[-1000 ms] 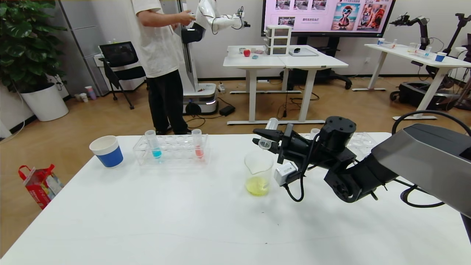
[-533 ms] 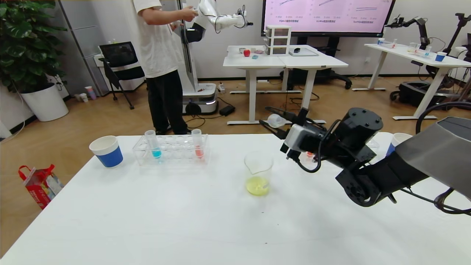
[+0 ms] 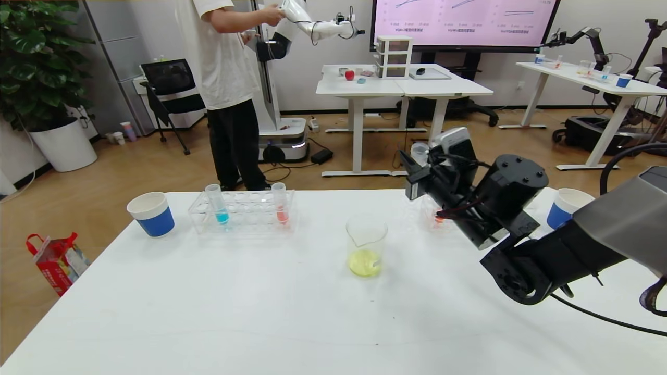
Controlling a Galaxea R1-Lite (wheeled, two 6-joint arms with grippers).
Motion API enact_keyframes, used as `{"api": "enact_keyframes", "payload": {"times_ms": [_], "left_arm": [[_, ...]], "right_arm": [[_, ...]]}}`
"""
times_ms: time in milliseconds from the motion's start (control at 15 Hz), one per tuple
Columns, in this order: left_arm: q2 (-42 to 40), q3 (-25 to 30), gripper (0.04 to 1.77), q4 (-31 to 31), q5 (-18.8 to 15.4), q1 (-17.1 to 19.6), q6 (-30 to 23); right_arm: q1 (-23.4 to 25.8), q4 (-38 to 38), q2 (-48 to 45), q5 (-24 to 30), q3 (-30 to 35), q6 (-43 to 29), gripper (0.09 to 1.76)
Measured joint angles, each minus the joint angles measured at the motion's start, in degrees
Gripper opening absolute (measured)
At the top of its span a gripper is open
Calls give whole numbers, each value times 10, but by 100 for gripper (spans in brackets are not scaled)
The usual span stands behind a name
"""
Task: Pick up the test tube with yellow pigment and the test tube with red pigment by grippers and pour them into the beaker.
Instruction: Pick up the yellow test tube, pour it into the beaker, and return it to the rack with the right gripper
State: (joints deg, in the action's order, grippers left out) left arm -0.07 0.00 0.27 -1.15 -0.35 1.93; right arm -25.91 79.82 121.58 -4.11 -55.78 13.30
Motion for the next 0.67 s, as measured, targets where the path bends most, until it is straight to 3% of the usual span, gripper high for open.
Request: {"api": "enact_keyframes", "payload": {"times_ms": [400, 667], "left_arm": [[0, 0, 175, 0, 0, 0, 0], [0, 0, 175, 0, 0, 0, 0]], "right_arm": [[29, -140, -87, -14, 37, -46, 51], [126, -216, -156, 33, 57, -92, 52]]}}
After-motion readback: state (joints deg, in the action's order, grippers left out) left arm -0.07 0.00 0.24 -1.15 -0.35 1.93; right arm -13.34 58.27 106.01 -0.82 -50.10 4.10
